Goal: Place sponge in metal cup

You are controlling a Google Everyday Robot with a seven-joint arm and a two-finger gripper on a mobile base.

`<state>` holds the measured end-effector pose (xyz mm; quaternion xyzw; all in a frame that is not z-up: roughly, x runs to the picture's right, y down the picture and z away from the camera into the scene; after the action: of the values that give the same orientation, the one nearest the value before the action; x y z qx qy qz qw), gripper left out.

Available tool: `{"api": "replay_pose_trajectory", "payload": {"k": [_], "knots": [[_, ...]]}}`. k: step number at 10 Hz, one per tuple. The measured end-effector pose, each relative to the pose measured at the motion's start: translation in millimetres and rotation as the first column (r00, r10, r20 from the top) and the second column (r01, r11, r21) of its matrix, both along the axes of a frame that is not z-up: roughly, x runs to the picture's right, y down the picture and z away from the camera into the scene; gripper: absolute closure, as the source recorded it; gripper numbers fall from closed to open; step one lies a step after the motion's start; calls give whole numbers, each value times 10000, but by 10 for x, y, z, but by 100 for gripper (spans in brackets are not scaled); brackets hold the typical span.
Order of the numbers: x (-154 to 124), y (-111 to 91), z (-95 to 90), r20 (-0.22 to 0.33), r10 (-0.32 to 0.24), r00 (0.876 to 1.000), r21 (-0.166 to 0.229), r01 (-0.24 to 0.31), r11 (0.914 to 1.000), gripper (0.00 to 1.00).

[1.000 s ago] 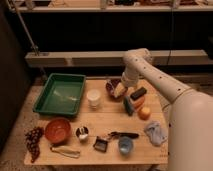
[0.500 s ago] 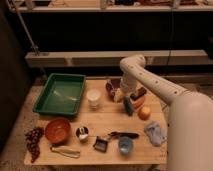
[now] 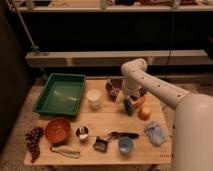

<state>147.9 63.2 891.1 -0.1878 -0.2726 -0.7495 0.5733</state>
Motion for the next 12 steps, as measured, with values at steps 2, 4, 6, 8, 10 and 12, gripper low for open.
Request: {"api": "replay_pose_trajectory", "payload": {"k": [2,4,6,8,10,12], "knots": [[21,35,37,167,184,9997,-32,-184,9998,20],[12,53,59,422,288,9987,-106,-284,9995,20],[14,72,77,658,371,9971,-163,-361,9992,22],[1,88,97,817,359,9960,-207,-344,9992,38],[-50,107,122,917,279,9954,-370,-246,9990,60],[-60,122,129,946,263,9952,-476,-219,9986,80]]}}
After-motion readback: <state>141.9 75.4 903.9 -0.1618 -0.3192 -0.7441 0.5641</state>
